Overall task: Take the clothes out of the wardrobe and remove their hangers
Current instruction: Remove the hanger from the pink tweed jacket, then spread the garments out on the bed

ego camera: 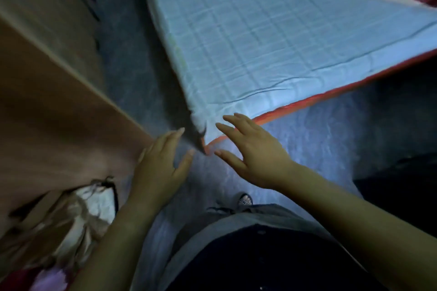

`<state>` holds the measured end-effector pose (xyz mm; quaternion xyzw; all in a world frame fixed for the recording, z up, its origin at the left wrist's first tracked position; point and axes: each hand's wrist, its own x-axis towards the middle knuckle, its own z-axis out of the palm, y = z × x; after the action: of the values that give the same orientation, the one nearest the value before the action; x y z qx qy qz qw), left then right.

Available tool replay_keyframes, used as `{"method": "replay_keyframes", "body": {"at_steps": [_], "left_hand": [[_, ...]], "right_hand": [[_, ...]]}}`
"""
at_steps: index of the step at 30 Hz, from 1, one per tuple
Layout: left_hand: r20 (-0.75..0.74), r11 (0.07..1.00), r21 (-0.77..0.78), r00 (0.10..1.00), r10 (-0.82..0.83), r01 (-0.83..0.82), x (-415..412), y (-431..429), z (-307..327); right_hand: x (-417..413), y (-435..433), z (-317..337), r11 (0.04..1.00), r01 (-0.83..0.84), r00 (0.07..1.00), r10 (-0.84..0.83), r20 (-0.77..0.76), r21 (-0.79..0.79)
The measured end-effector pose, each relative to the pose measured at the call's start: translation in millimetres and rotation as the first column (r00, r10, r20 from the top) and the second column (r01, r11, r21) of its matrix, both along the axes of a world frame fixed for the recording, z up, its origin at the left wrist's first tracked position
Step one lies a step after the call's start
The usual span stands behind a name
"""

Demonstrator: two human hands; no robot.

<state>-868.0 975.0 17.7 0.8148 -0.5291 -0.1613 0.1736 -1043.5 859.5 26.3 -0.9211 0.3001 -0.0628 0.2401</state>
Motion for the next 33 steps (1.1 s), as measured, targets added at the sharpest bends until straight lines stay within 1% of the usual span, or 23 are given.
{"method": "replay_keyframes", "body": {"at_steps": [3, 6, 10, 13, 15, 17, 19, 22, 25, 27, 30, 33], "left_hand": [[-0.045, 0.988, -0.031, 0.987, -0.155, 0.153, -41.9, -90.4, 8.7], [-0.026, 0.95, -0.054, 0.95, -0.31, 0.308, -81.5, -160.9, 14.4], [-0.042, 0.878, -0.005, 0.877, -0.478, 0.478, -124.2, -244.1, 4.6], [-0.055, 0.815, 0.006, 0.814, -0.578, 0.579, -150.8, -302.3, -4.9], [-0.068, 0.79, 0.018, 0.789, -0.611, 0.613, -166.9, -347.6, -10.6], [-0.069, 0.762, 0.022, 0.762, -0.644, 0.647, -184.5, -398.8, -14.5], [-0.061, 0.713, 0.029, 0.713, -0.698, 0.7, -208.2, -462.7, -15.1], [-0.028, 0.645, -0.016, 0.645, -0.764, 0.764, -243.9, -545.7, -5.2], [-0.004, 0.557, -0.044, 0.557, -0.83, 0.829, -293.9, -625.3, 8.4], [0.006, 0.485, -0.031, 0.486, -0.874, 0.874, -331.4, -666.3, 12.2], [-0.01, 0.385, -0.015, 0.385, -0.923, 0.923, -387.4, -711.1, 7.3], [-0.046, 0.32, -0.01, 0.319, -0.947, 0.947, -444.2, -748.9, -5.1]], "right_hand": [[-50.4, -51.2, 4.2, 0.986, 0.165, 0.986, -0.165, -0.006, 0.017], [-99.5, -87.9, -1.7, 0.953, 0.301, 0.953, -0.301, -0.023, 0.04], [-151.6, -126.5, -15.0, 0.866, 0.487, 0.873, -0.487, -0.028, 0.115], [-177.6, -164.9, -24.3, 0.788, 0.587, 0.804, -0.594, -0.021, 0.184], [-192.8, -202.1, -30.8, 0.743, 0.634, 0.764, -0.644, -0.028, 0.213], [-209.3, -245.3, -36.8, 0.722, 0.662, 0.742, -0.67, -0.034, 0.201], [-231.7, -296.4, -36.7, 0.681, 0.706, 0.701, -0.711, -0.051, 0.195], [-263.6, -356.4, -25.6, 0.627, 0.761, 0.64, -0.768, -0.032, 0.167], [-304.2, -409.0, -10.0, 0.55, 0.827, 0.555, -0.831, -0.019, 0.117], [-332.9, -435.3, -6.2, 0.476, 0.872, 0.481, -0.876, -0.021, 0.114], [-378.0, -464.2, -12.0, 0.357, 0.927, 0.358, -0.934, 0.008, 0.115], [-430.5, -496.6, -20.1, 0.284, 0.952, 0.289, -0.957, -0.022, 0.112]]}}
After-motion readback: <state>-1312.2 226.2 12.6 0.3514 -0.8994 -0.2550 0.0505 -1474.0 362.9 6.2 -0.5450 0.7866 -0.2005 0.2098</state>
